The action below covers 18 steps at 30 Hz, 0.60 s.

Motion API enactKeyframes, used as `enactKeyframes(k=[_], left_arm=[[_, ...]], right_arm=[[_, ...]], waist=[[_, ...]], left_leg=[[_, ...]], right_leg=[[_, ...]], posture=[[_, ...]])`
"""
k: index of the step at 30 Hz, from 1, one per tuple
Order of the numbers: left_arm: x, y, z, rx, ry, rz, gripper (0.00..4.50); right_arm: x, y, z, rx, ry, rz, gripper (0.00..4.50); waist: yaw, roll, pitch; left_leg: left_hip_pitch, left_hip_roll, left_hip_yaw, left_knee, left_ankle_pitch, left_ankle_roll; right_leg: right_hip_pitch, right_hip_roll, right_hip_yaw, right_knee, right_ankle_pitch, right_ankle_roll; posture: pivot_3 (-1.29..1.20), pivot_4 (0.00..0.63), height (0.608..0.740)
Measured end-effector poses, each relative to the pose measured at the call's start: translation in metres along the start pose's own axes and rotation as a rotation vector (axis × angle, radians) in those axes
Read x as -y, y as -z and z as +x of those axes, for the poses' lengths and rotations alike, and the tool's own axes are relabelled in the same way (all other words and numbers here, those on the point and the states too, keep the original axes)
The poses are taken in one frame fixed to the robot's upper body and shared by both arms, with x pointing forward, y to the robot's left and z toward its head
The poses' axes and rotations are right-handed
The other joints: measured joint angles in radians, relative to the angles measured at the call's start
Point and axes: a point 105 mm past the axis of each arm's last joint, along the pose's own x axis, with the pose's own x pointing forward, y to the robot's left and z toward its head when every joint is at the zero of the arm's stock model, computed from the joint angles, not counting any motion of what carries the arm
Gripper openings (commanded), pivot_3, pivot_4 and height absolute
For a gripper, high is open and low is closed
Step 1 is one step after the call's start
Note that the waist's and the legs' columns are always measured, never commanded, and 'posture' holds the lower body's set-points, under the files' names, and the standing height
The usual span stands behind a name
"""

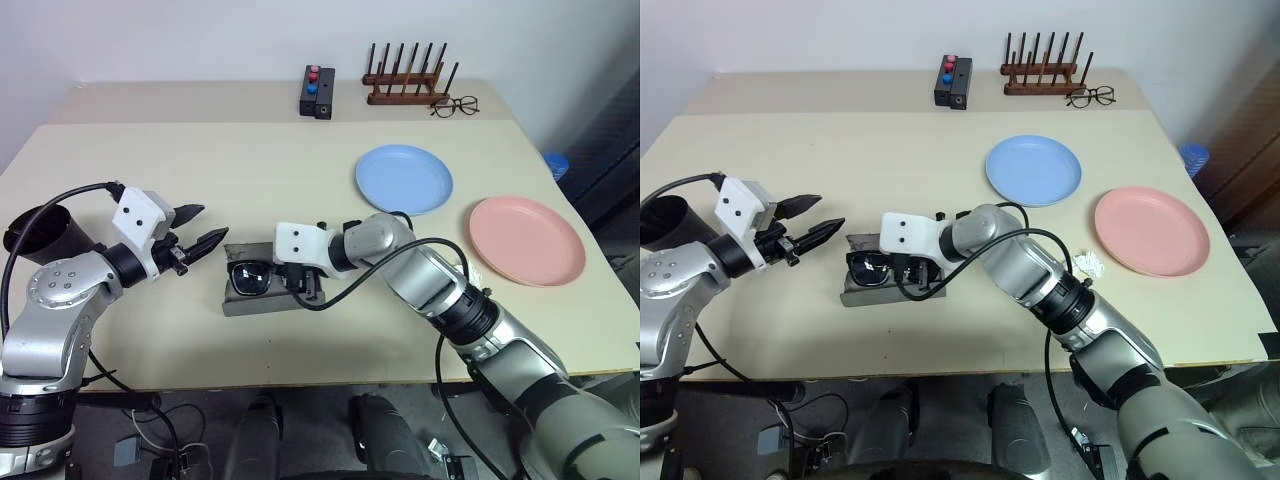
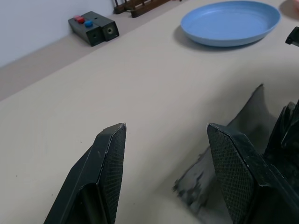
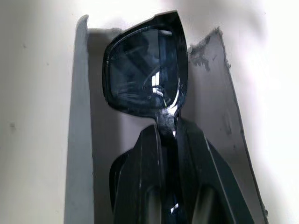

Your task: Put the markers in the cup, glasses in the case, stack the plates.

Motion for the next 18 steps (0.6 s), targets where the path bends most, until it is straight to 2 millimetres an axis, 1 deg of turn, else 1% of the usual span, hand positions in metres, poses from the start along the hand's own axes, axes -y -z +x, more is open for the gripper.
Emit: enactKeyframes(k=[5, 6, 7, 11, 12, 14, 17, 18], left_arm=[[0.002, 0.0, 0.002, 0.0, 0.009, -0.001, 2.81], [0.003, 0.0, 0.003, 0.002, 0.013, -0.002, 2.81], [0.004, -0.001, 0.005, 0.005, 0.017, -0.001, 2.81], [0.005, -0.002, 0.007, 0.008, 0.025, -0.001, 2.81], [0.005, -0.002, 0.007, 0.008, 0.025, -0.001, 2.81], [0.005, -0.001, 0.007, 0.007, 0.025, -0.002, 2.81], [0.006, 0.0, 0.008, 0.004, 0.028, -0.009, 2.81], [0.007, 0.001, 0.009, 0.005, 0.031, -0.015, 2.56]], right_arm=[[-0.004, 0.001, -0.003, 0.003, -0.009, -0.005, 0.02], [-0.005, 0.001, -0.002, 0.004, -0.012, -0.002, 0.91], [-0.005, 0.001, -0.002, 0.004, -0.014, 0.0, 1.28], [-0.006, -0.004, -0.003, 0.024, -0.019, 0.008, 3.35], [-0.006, -0.005, -0.004, 0.033, -0.017, 0.012, 3.78], [-0.001, -0.008, -0.008, 0.058, 0.001, 0.027, 3.78], [0.009, -0.011, -0.019, 0.098, 0.041, 0.046, 3.78], [0.011, -0.013, -0.024, 0.113, 0.05, 0.048, 3.83]], waist=[[0.0, 0.0, 0.0], [0.0, 0.0, 0.0], [0.0, 0.0, 0.0], [0.0, 0.0, 0.0], [0.0, 0.0, 0.0], [0.0, 0.0, 0.0], [0.002, 0.0, 0.0], [0.002, 0.0, 0.0]], left_leg=[[0.0, 0.0, 0.0, 0.0, 0.0, 0.0], [0.0, 0.0, 0.0, 0.0, 0.0, 0.0], [0.0, 0.0, 0.0, 0.0, 0.0, 0.0], [0.0, 0.0, 0.0, 0.0, 0.0, 0.0], [0.0, 0.0, 0.0, 0.0, 0.0, 0.0], [0.0, 0.0, 0.0, 0.0, 0.0, 0.0], [0.0, 0.0, 0.0, 0.0, 0.0, 0.0], [0.0, 0.0, 0.0, 0.0, 0.0, 0.0]], right_leg=[[0.0, 0.0, 0.0, 0.0, 0.0, 0.0], [0.0, 0.0, 0.0, 0.0, 0.0, 0.0], [0.0, 0.0, 0.0, 0.0, 0.0, 0.0], [0.0, 0.0, 0.0, 0.0, 0.0, 0.0], [0.0, 0.0, 0.0, 0.0, 0.0, 0.0], [0.0, 0.0, 0.0, 0.0, 0.0, 0.0], [0.0, 0.0, 0.0, 0.0, 0.0, 0.0], [0.0, 0.0, 0.0, 0.0, 0.0, 0.0]], posture=[[0.0, 0.15, 0.738], [0.0, 0.15, 0.738], [0.0, 0.15, 0.738], [0.0, 0.15, 0.738], [0.0, 0.15, 0.738], [0.0, 0.15, 0.738], [0.0, 0.15, 0.738], [0.0, 0.15, 0.738]])
